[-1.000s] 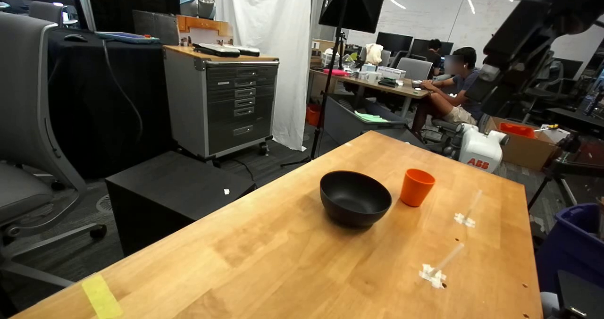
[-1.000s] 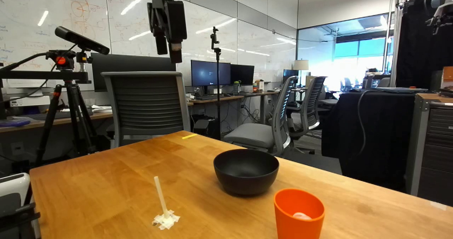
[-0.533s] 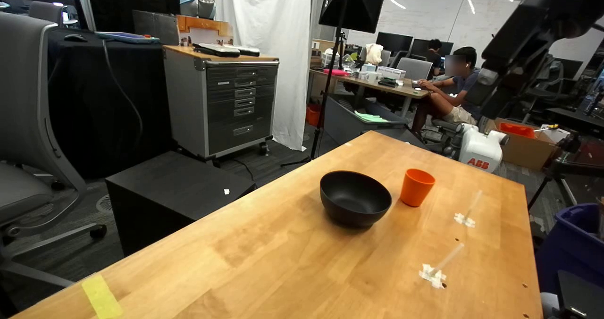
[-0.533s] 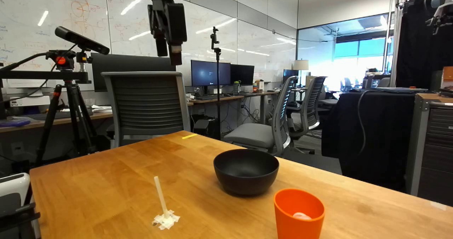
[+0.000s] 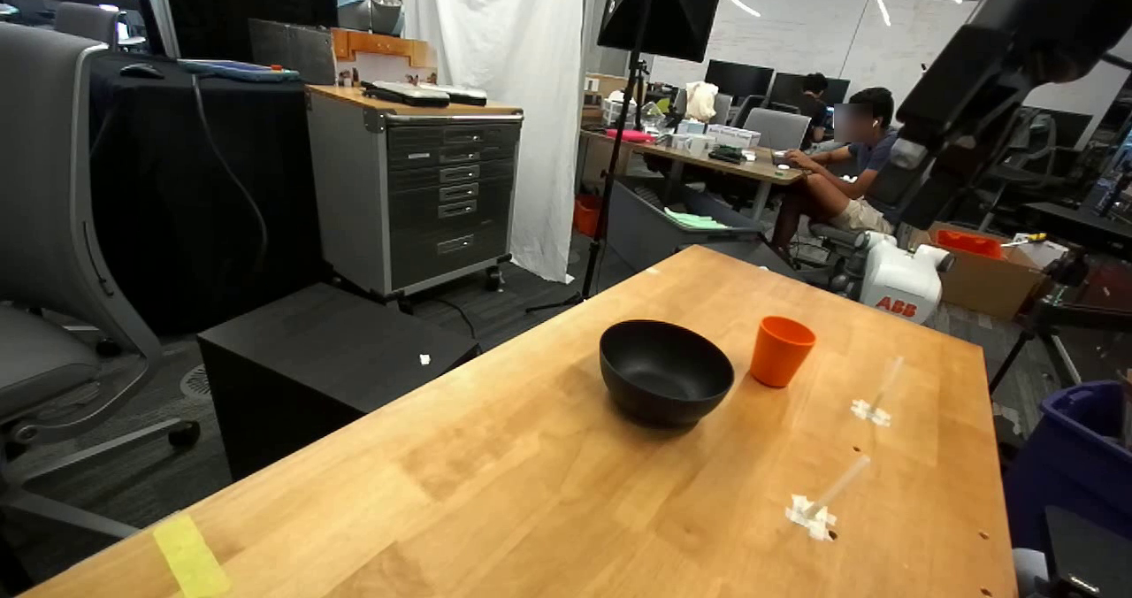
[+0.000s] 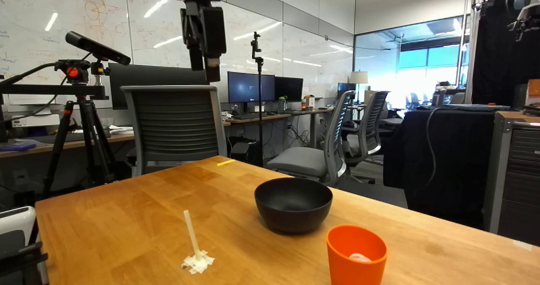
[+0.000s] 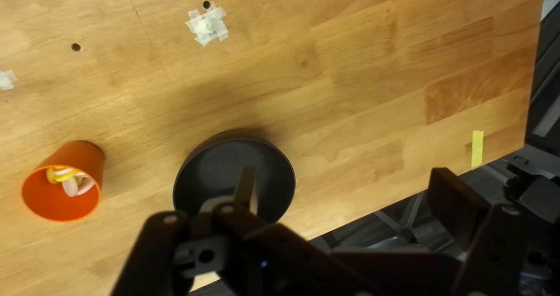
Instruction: Pour the things in the orange cup into the bowl
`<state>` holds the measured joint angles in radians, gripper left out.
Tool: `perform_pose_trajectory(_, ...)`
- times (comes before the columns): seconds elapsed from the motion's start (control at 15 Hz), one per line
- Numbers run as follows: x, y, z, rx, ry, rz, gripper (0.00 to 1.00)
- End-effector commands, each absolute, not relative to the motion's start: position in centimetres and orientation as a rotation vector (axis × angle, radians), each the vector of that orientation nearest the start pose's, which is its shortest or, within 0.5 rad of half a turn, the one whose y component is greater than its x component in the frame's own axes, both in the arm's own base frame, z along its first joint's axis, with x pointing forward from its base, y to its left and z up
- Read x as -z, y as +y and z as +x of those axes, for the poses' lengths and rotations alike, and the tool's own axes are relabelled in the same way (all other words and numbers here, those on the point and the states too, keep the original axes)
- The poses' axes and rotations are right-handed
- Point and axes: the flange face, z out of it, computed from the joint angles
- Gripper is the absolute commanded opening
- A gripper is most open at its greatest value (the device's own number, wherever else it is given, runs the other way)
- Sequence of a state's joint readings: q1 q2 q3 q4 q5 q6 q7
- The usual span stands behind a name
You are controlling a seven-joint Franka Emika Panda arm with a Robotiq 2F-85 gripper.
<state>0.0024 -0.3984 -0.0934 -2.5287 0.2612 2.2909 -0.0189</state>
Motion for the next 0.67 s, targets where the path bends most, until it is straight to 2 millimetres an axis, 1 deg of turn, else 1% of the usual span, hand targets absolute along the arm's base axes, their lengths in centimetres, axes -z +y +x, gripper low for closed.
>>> perform_pose_trajectory(0.0, -43.8, -4.3, 43.3, 0.273, 0.372, -2.869, 1.00)
perform_pose_trajectory(0.33, -44.6, -6.3, 43.6, 0.328, 0.458, -2.857, 1.00)
perform_pose_trajectory(0.6, -45.0, -8.8, 44.3, 0.371, 0.564, -2.838, 1.00)
